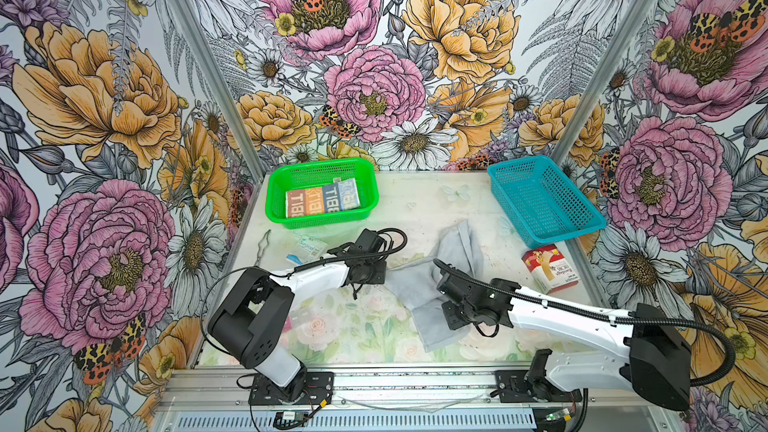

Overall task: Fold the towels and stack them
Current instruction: 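Pinch the grey towel's edges with both grippers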

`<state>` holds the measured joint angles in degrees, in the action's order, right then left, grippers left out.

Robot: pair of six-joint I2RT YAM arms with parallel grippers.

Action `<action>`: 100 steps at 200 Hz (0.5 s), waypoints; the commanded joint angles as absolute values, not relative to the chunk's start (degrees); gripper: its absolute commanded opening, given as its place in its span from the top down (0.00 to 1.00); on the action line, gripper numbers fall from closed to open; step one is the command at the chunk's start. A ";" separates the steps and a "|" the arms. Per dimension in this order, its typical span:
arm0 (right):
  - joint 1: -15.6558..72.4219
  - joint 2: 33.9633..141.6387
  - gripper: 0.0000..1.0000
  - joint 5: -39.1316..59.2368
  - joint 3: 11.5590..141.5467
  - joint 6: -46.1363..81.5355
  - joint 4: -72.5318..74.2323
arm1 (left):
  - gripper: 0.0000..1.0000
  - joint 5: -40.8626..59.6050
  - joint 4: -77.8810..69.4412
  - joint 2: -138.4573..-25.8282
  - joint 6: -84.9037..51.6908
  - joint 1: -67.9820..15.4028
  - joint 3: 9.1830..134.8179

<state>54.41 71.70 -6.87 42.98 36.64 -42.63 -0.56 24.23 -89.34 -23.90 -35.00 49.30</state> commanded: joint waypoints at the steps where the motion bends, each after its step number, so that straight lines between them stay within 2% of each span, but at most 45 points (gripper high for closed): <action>1: 54.22 70.61 1.00 -7.52 44.43 37.31 -42.54 | 1.00 -0.24 24.89 -86.82 -23.91 -34.42 48.61; 93: 56.25 77.08 1.00 -5.83 42.37 36.21 -39.19 | 1.00 -3.64 25.01 -86.20 -23.82 -32.72 44.87; 95: 56.29 77.26 0.97 -5.92 42.32 36.15 -39.09 | 1.00 -3.66 24.97 -86.35 -23.82 -32.70 44.77; 100: 56.27 77.70 0.82 -6.11 42.17 36.21 -38.93 | 1.00 -3.68 24.98 -86.47 -23.73 -32.61 44.82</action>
<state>55.92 75.77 -5.91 42.96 36.58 -41.32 -1.80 24.64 -86.98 -23.88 -33.67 45.63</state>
